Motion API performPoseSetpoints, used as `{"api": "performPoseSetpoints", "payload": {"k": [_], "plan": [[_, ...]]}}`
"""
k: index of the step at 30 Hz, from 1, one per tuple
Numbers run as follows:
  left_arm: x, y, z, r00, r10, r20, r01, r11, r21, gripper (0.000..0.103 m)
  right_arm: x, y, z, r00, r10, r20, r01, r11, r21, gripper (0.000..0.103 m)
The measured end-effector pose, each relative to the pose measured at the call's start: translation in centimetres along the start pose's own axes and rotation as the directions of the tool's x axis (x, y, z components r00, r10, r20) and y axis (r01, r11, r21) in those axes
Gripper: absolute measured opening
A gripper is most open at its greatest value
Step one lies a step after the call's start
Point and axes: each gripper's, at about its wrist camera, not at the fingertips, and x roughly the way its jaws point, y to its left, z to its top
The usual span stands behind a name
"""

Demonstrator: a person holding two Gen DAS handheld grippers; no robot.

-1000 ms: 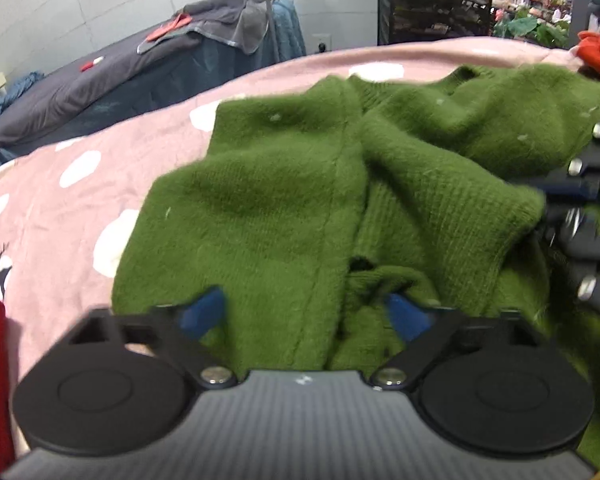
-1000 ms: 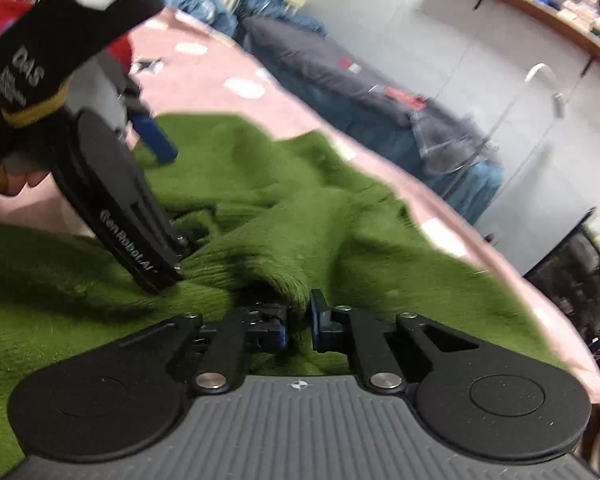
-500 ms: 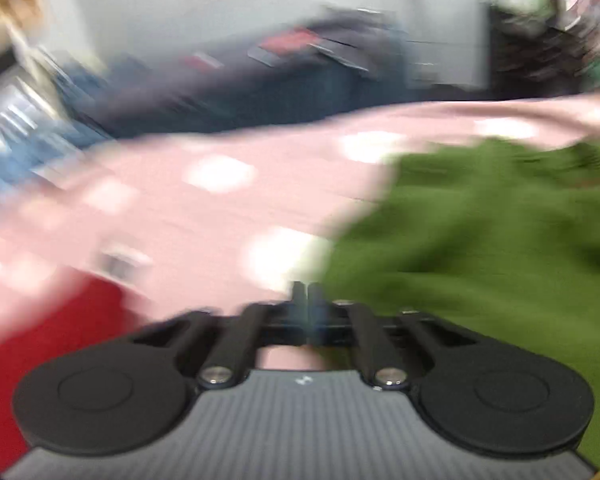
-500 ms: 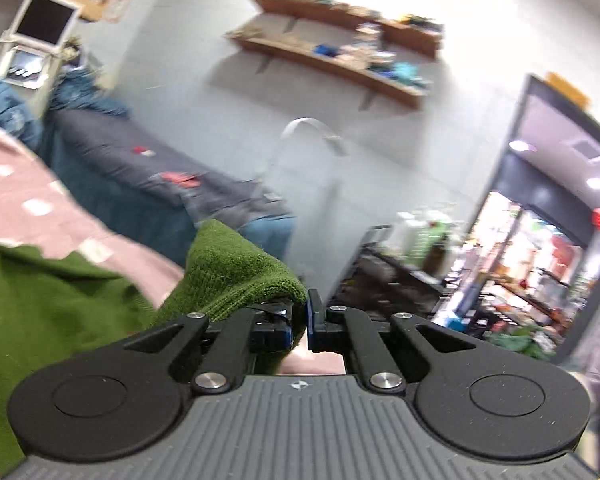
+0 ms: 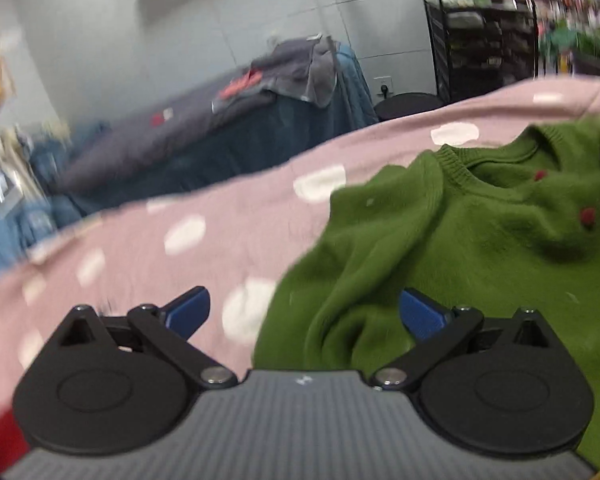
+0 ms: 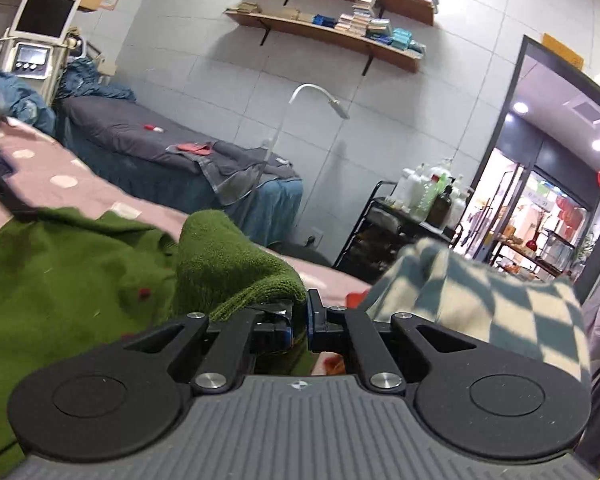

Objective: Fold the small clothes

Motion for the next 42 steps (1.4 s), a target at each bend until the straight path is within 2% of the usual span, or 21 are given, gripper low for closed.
{"api": "performPoseSetpoints", "payload": {"k": [3,5,7,8,10,13,16,18,20,23,27,29,30,31,33,34,35,37,40,41,42], "plan": [[3.5,-2.7,1.3,0.997,0.062,-0.041,-0.059,0.996,0.070,0.103,-1.5,-0.1,-0.7,1.000,0.001,-0.021,-0.001,1.000,0.003,0.009],[5.5,-4.1,1.4,0.996,0.067,-0.057,-0.061,0.993,0.100,0.085,-2.5,-0.7,-1.3,0.999,-0.010,-0.042,0.011,0.999,0.032,0.009],[6.4,-4.0,1.6,0.993,0.088,-0.078,-0.083,0.994,0.066,0.024,-3.5,-1.6,-2.0,0.997,-0.043,-0.064,0.046,0.998,0.039,0.009],[6.6,-3.3,1.7,0.992,0.091,-0.090,-0.089,0.996,0.016,0.020,-3.9,-2.3,-2.4,0.995,-0.063,-0.076,0.066,0.997,0.037,0.009],[6.0,-0.7,1.2,0.992,0.080,-0.094,-0.087,0.993,-0.080,0.019,-4.6,-3.6,-3.4,0.988,-0.105,-0.115,0.109,0.993,0.036,0.009],[5.6,2.8,0.4,0.982,0.161,-0.097,-0.171,0.980,-0.103,0.017,-4.7,-5.6,-5.0,0.972,-0.154,-0.180,0.161,0.987,0.024,0.009],[5.5,7.4,-0.8,0.957,0.249,-0.148,-0.271,0.950,-0.155,0.017,-4.6,-7.0,-6.1,0.959,-0.186,-0.212,0.199,0.979,0.042,0.009],[5.3,10.5,-1.7,0.932,0.312,-0.185,-0.346,0.918,-0.195,0.017,-4.1,-7.2,-6.3,0.953,-0.203,-0.224,0.214,0.976,0.025,0.009],[5.3,13.3,-2.7,0.904,0.363,-0.224,-0.409,0.887,-0.214,0.017,-3.7,-7.1,-6.6,0.950,-0.206,-0.236,0.217,0.976,0.022,0.009],[4.3,16.2,-3.5,0.890,0.382,-0.250,-0.444,0.853,-0.274,0.019,-3.3,-6.9,-6.8,0.944,-0.207,-0.256,0.215,0.977,0.005,0.009],[3.2,16.8,-3.0,0.879,0.419,-0.229,-0.471,0.840,-0.270,0.031,-3.9,-6.7,-7.7,0.931,-0.214,-0.295,0.215,0.976,-0.031,0.009],[3.4,16.2,-2.7,0.876,0.415,-0.246,-0.470,0.849,-0.241,0.046,-3.8,-6.7,-8.0,0.918,-0.200,-0.343,0.198,0.979,-0.044,0.010],[3.4,15.5,-2.4,0.883,0.395,-0.254,-0.450,0.866,-0.219,0.071,-4.1,-6.6,-8.2,0.917,-0.192,-0.350,0.186,0.981,-0.051,0.016],[3.2,14.5,-2.2,0.895,0.376,-0.241,-0.423,0.886,-0.191,0.090,-4.5,-6.4,-8.2,0.917,-0.196,-0.349,0.181,0.981,-0.073,0.023],[2.6,11.8,-1.7,0.912,0.369,-0.179,-0.391,0.914,-0.109,0.103,-5.4,-5.6,-8.1,0.910,-0.232,-0.342,0.188,0.969,-0.157,0.069],[2.2,10.8,-1.4,0.917,0.368,-0.152,-0.381,0.922,-0.071,0.103,-5.9,-5.3,-8.0,0.906,-0.254,-0.339,0.196,0.961,-0.196,0.072],[1.9,9.7,-1.2,0.924,0.359,-0.132,-0.367,0.929,-0.038,0.103,-6.3,-5.3,-7.7,0.902,-0.270,-0.337,0.206,0.955,-0.214,0.070],[1.8,8.0,-0.7,0.942,0.315,-0.114,-0.317,0.949,0.001,0.103,-7.3,-6.0,-6.8,0.910,-0.246,-0.334,0.195,0.964,-0.179,0.070],[2.2,5.7,-0.1,0.968,0.218,-0.127,-0.218,0.976,0.018,0.103,-8.0,-6.8,-4.7,0.955,-0.118,-0.273,0.104,0.993,-0.062,0.078],[2.4,4.9,0.2,0.974,0.187,-0.127,-0.186,0.982,0.017,0.103,-7.8,-6.7,-4.2,0.963,-0.071,-0.261,0.066,0.997,-0.030,0.086],[2.7,4.3,0.3,0.980,0.155,-0.124,-0.154,0.988,0.014,0.103,-7.1,-6.4,-3.4,0.969,-0.006,-0.246,0.007,1.000,0.006,0.088]]}}
